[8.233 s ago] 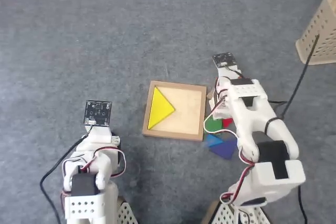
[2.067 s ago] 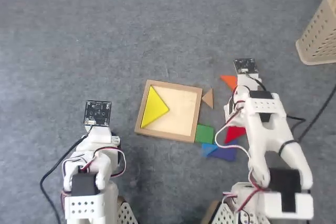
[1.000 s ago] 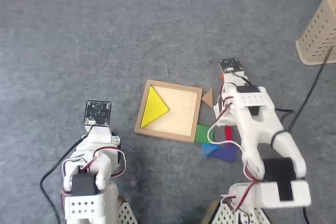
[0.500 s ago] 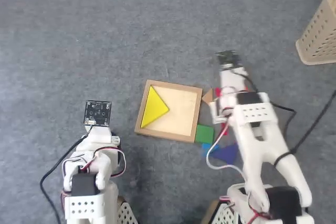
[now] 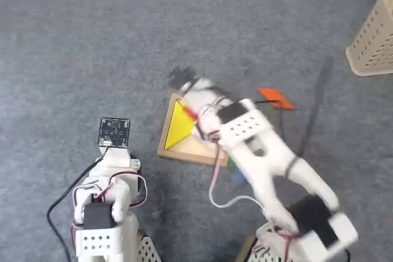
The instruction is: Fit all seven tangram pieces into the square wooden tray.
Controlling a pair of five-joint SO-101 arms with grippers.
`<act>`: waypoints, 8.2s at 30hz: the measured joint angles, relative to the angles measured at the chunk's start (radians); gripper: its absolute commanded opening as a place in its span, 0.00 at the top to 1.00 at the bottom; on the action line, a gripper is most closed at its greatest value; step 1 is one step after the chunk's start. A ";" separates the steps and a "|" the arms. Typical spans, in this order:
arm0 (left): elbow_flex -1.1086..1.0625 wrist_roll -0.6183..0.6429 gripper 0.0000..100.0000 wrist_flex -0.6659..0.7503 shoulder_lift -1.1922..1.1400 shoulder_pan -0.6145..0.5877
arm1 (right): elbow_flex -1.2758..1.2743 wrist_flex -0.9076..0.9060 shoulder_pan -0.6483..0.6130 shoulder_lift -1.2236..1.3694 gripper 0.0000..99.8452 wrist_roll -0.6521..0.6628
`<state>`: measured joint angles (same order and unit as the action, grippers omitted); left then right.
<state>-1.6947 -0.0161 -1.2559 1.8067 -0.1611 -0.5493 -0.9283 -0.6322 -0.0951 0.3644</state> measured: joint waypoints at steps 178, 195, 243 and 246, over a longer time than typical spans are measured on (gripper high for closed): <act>0.000 0.000 0.98 0.000 0.000 0.000 | -0.037 -0.074 -0.005 -0.077 0.78 0.259; 0.000 0.000 0.98 0.000 0.000 0.000 | -0.037 0.118 0.097 0.064 0.99 0.003; 0.000 0.000 0.98 0.000 0.000 0.000 | 0.414 -0.044 0.511 0.390 0.71 0.245; 0.000 0.000 0.98 0.000 0.000 0.002 | 0.460 -0.025 0.537 0.468 0.71 0.258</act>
<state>-1.6947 -0.0161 -1.2559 1.8067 -0.1596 -0.0890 -0.9528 -0.0951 0.3728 0.6222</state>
